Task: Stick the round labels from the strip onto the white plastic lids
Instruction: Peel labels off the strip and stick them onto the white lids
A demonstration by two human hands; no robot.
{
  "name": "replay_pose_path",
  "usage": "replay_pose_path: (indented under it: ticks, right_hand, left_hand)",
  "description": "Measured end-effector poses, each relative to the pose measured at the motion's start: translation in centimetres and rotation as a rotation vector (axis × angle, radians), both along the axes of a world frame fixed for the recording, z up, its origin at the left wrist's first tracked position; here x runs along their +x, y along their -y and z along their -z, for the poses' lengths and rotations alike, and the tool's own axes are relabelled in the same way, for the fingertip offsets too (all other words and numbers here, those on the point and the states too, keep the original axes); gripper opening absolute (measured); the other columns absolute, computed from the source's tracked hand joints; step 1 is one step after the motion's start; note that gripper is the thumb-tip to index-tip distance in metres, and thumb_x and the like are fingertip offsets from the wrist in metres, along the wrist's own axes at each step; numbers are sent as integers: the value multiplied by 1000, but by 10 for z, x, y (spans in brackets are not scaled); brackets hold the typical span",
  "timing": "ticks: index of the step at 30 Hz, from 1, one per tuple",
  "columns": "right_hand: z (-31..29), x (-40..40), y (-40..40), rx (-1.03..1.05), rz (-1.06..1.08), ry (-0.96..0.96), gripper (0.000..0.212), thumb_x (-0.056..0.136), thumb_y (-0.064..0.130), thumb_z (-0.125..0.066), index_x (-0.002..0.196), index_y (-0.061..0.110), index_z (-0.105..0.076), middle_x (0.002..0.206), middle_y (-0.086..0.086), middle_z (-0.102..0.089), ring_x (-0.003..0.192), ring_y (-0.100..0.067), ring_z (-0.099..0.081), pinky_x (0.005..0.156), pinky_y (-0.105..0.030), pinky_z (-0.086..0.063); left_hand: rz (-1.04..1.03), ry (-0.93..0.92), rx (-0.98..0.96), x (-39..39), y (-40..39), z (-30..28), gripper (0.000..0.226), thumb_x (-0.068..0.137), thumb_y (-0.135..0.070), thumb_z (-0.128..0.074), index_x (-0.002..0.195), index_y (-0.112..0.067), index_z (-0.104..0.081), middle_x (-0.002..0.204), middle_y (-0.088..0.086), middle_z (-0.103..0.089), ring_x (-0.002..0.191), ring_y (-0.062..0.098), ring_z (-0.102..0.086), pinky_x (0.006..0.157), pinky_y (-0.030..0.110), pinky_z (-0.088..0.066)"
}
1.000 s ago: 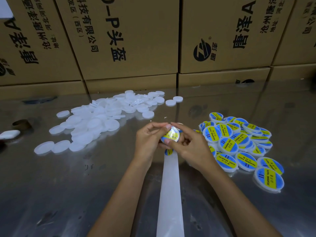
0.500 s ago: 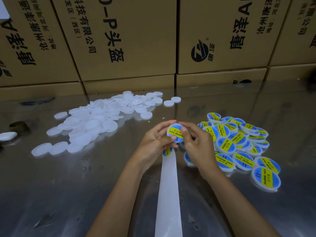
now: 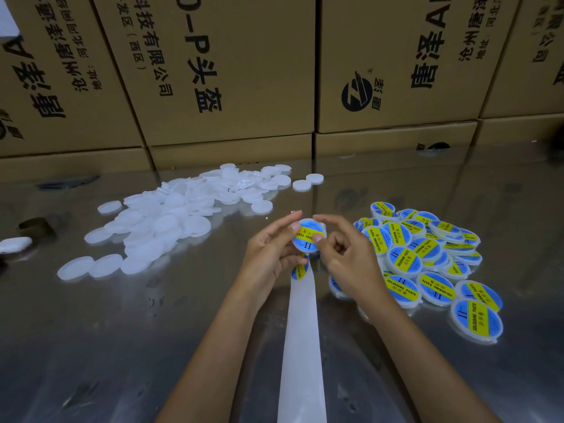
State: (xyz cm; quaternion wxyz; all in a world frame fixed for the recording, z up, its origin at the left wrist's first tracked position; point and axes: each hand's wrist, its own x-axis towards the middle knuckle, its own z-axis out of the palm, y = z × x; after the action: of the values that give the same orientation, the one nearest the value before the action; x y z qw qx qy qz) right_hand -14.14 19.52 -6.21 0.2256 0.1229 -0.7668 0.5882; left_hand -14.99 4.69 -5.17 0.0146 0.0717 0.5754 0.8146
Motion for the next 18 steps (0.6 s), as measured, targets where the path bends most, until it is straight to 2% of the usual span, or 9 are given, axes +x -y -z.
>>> replay_pose_path:
  ticks: [4, 7, 9, 11, 13, 16, 18]
  right_hand:
    - [-2, -6, -15, -76, 188, 22, 23, 93, 11, -63, 111, 25, -65, 51, 8, -41, 48, -6, -39, 56, -23, -39]
    - [-1, -9, -30, -61, 439, 74, 26, 94, 17, -59, 119, 25, -64, 57, 6, -53, 59, -11, -53, 63, -28, -42]
    - [-1, -10, -38, 10, 574, 132, 32, 95, 20, -55, 126, 26, -61, 64, 5, -59, 72, -18, -58, 70, -31, -41]
    - [0, -11, -45, 124, 657, 192, 40, 94, 20, -51, 133, 24, -56, 76, 1, -67, 90, -27, -60, 88, -39, -40]
    - [1, -12, -49, 253, 701, 264, 47, 94, 20, -48, 142, 18, -50, 87, -8, -70, 102, -33, -59, 101, -42, -28]
    - [1, -11, -50, 375, 734, 301, 54, 95, 22, -46, 148, 15, -40, 89, -13, -70, 102, -35, -58, 102, -43, -23]
    - [-1, -8, -48, 398, 738, 255, 52, 94, 23, -46, 145, 17, -43, 86, -11, -69, 99, -34, -57, 99, -42, -25]
  left_hand:
    - [-58, 40, 31, -4, 2, 1, 29, 97, -15, -63, 126, -20, -65, 111, 10, -76, 94, 30, -75, 62, 28, -59]
    - [-132, 68, 30, -7, 5, 4, 23, 98, -15, -61, 120, -18, -67, 107, 9, -77, 88, 26, -76, 62, 26, -57]
    - [-174, 73, -18, -8, 6, 6, 20, 99, -16, -57, 116, -20, -68, 103, 6, -77, 80, 19, -75, 63, 24, -48]
    - [-213, 79, -79, -10, 7, 8, 20, 99, -16, -54, 111, -22, -69, 100, 2, -78, 75, 14, -73, 63, 28, -38]
    - [-248, 94, -108, -13, 9, 10, 21, 99, -14, -53, 108, -22, -70, 97, 1, -79, 72, 13, -73, 63, 30, -35]
    - [-322, 97, -122, -16, 13, 14, 22, 98, -10, -51, 105, -17, -70, 93, 3, -79, 71, 13, -73, 59, 26, -38]
    - [-419, 84, -199, -18, 15, 19, 21, 97, -7, -52, 104, -12, -70, 92, 7, -78, 70, 13, -71, 56, 18, -45]
